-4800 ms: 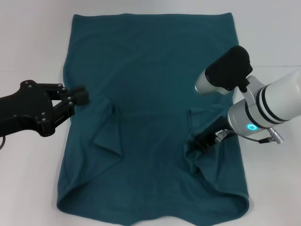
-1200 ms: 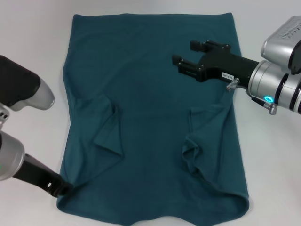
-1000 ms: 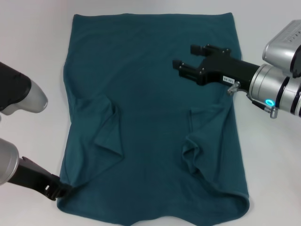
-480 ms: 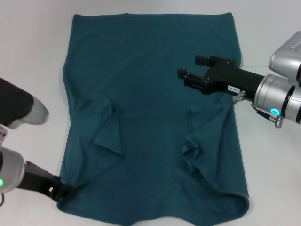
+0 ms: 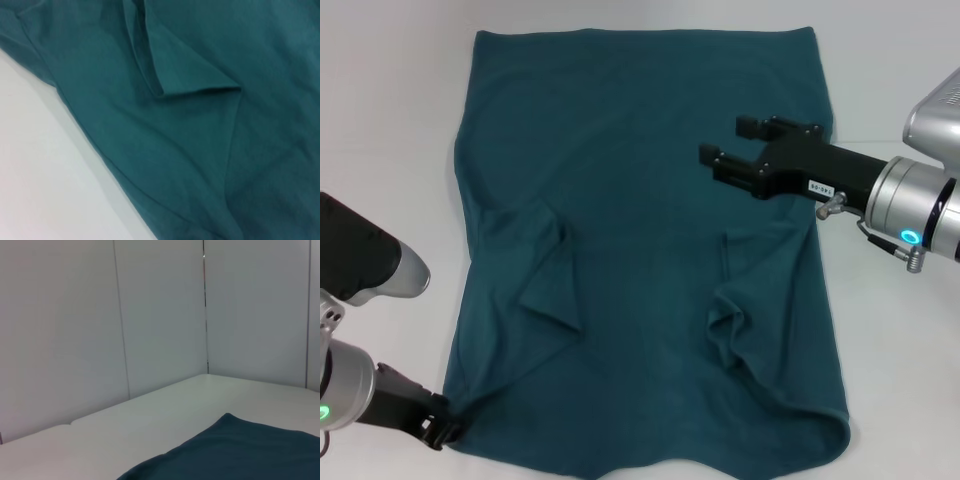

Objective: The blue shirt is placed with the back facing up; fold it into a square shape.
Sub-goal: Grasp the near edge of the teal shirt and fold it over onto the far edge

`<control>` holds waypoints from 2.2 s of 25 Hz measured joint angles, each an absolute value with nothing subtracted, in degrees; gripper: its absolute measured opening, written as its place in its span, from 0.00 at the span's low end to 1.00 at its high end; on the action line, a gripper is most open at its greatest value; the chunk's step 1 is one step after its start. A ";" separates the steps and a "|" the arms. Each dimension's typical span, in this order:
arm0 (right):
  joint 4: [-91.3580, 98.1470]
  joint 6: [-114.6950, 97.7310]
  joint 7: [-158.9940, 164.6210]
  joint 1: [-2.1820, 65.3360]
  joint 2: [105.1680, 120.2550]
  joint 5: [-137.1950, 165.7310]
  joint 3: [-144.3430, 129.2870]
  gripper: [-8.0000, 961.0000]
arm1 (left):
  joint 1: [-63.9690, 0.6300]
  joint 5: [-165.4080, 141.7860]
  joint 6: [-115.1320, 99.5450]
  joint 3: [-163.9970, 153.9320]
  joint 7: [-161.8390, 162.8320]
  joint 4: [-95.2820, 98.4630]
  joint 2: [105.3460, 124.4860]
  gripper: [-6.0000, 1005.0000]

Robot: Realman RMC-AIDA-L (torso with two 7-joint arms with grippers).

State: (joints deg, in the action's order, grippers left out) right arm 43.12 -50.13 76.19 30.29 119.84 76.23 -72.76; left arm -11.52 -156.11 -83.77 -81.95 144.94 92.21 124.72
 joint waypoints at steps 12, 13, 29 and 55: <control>42.99 -51.22 77.07 29.53 119.88 75.90 -72.33 0.73 | -11.43 -157.85 -80.12 -82.86 143.91 90.84 124.72 0.33; 43.00 -51.32 77.08 29.51 119.88 75.89 -72.26 0.73 | -11.47 -157.85 -79.86 -82.93 143.89 90.59 124.72 0.33; 43.07 -51.56 77.17 29.37 119.85 75.84 -71.63 0.73 | -11.85 -157.82 -79.33 -83.71 143.90 89.30 124.72 0.31; 43.07 -52.35 78.65 28.88 119.87 76.14 -70.50 0.73 | -12.72 -158.34 -88.41 -81.94 140.03 92.66 124.72 0.04</control>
State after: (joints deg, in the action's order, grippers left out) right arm 43.07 -52.35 78.65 28.88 119.87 76.14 -70.50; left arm -12.72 -158.34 -88.41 -81.94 140.03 92.66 124.72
